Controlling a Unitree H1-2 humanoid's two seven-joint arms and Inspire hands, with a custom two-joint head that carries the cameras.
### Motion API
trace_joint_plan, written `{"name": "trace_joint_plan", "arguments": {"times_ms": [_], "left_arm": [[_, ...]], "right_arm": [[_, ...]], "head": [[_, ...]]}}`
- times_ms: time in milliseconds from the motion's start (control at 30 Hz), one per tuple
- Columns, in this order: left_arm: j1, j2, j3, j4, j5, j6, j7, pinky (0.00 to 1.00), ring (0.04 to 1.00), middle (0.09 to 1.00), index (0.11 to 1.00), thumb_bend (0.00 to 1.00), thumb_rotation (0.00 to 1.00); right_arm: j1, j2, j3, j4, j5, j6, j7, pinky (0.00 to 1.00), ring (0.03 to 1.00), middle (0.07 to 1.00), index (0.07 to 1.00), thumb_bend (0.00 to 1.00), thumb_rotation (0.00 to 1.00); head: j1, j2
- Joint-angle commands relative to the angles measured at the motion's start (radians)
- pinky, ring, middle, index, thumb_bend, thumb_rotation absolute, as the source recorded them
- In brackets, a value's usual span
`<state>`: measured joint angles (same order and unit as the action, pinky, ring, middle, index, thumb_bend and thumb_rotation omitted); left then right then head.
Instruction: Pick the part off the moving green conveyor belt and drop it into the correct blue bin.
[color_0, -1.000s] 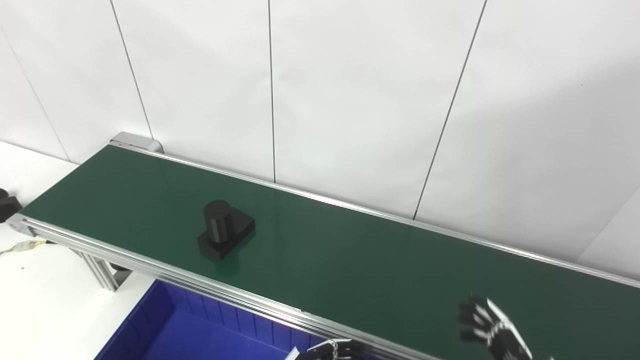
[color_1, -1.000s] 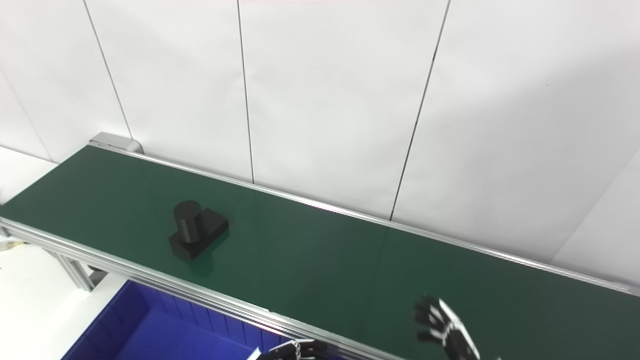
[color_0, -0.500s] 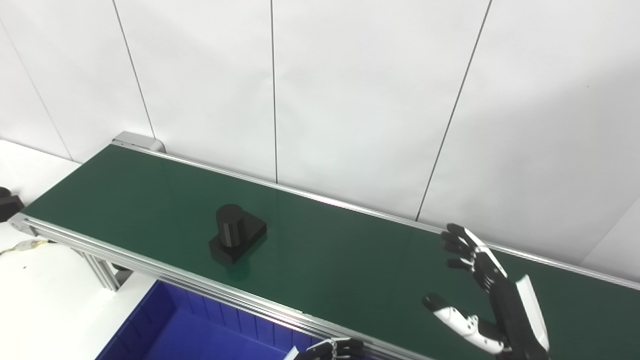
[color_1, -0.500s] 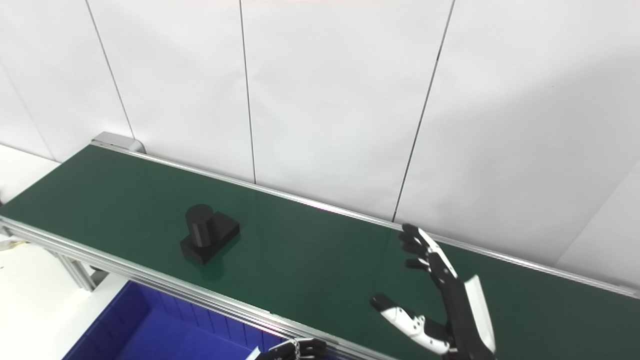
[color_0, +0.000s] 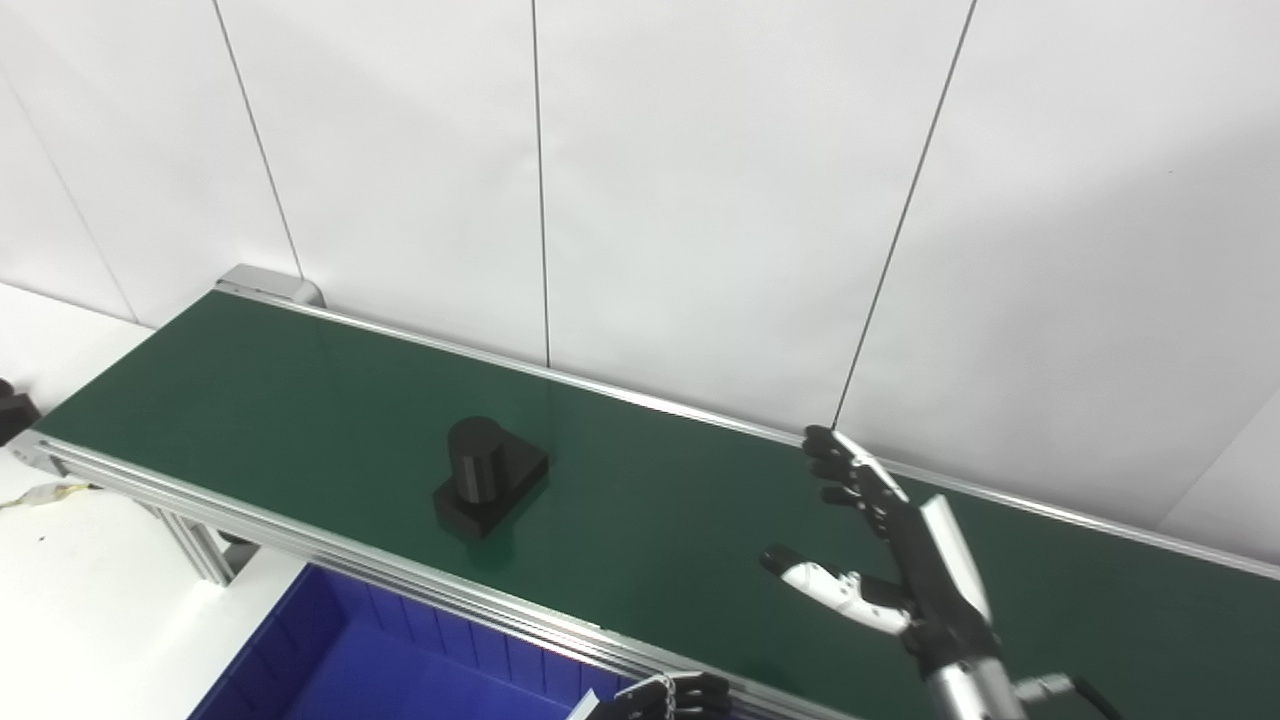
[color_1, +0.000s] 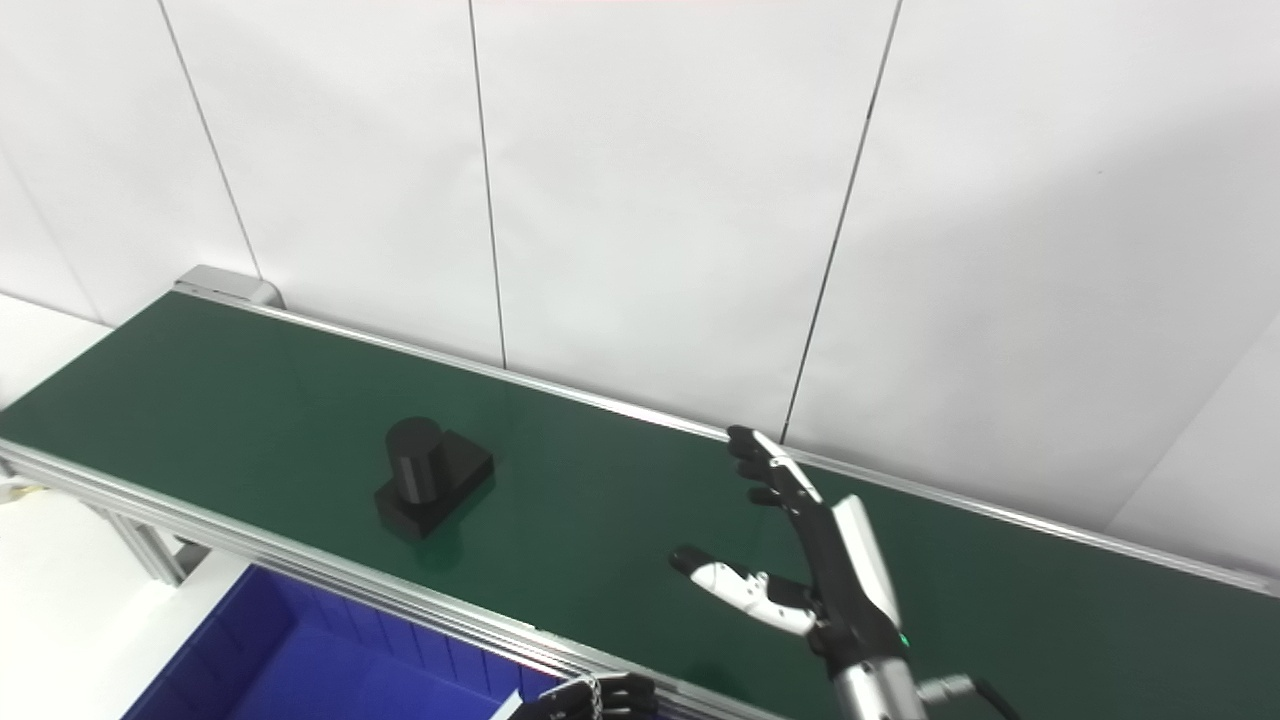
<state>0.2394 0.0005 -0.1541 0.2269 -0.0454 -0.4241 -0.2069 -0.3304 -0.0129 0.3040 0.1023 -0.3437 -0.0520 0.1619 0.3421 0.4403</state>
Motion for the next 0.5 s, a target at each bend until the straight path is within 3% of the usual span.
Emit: {"name": "trace_joint_plan", "arguments": {"times_ms": [0, 467], "left_arm": [[-0.014, -0.002, -0.006, -0.012, -0.006, -0.042, -0.009, 0.69, 0.738, 0.764, 0.765, 0.99, 0.33], [-0.023, -0.011, -0.011, -0.001, -0.004, -0.044, -0.009, 0.69, 0.74, 0.768, 0.764, 0.99, 0.33]], "right_arm": [[-0.065, 0.022, 0.009, 0.017, -0.007, -0.057, -0.019, 0.79, 0.851, 0.86, 0.888, 0.73, 0.5], [-0.232, 0.077, 0.054, 0.247, -0.028, -0.082, -0.04, 0.79, 0.85, 0.853, 0.898, 0.79, 0.5]], "head": [[0.001, 0.001], [0.001, 0.004]]}}
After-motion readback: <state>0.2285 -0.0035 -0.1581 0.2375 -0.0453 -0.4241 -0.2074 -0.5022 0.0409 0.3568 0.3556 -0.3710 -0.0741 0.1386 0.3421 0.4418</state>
